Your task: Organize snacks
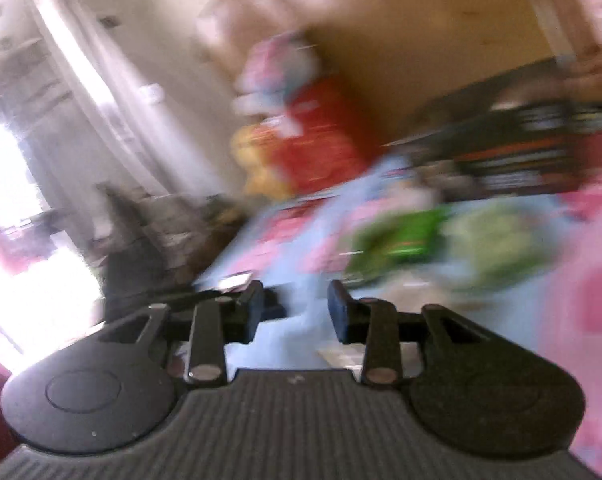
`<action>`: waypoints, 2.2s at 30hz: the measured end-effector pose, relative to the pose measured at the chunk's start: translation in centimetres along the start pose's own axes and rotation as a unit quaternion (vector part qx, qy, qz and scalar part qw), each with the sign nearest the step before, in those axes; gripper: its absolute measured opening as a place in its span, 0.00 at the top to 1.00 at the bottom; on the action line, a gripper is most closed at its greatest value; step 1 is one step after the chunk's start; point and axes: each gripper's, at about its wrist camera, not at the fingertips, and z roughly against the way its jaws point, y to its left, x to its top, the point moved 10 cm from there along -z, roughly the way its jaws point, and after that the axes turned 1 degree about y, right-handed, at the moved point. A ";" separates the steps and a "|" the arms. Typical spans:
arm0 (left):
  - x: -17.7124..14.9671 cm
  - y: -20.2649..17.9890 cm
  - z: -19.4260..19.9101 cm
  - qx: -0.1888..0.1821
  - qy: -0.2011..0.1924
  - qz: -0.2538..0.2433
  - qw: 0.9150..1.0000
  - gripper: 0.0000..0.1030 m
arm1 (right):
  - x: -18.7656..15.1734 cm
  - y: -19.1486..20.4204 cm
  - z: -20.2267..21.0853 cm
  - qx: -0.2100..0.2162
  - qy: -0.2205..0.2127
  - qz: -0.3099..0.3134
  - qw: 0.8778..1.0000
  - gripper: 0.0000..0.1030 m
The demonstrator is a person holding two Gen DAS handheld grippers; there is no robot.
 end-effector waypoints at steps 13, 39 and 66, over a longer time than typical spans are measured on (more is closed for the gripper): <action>0.2 -3.8 -4.9 -0.011 0.050 -0.055 0.997 0.35 | -4.2 -0.5 -0.5 -0.051 0.056 0.090 0.993 0.43; 8.3 -11.7 -5.7 0.010 -0.034 -0.196 0.980 0.50 | 5.1 1.0 -2.3 -0.110 -0.079 0.191 0.972 0.58; 14.5 -6.0 -7.7 0.038 -0.087 -0.129 0.987 0.41 | 9.4 -4.7 -4.9 -0.129 -0.094 0.105 0.982 0.52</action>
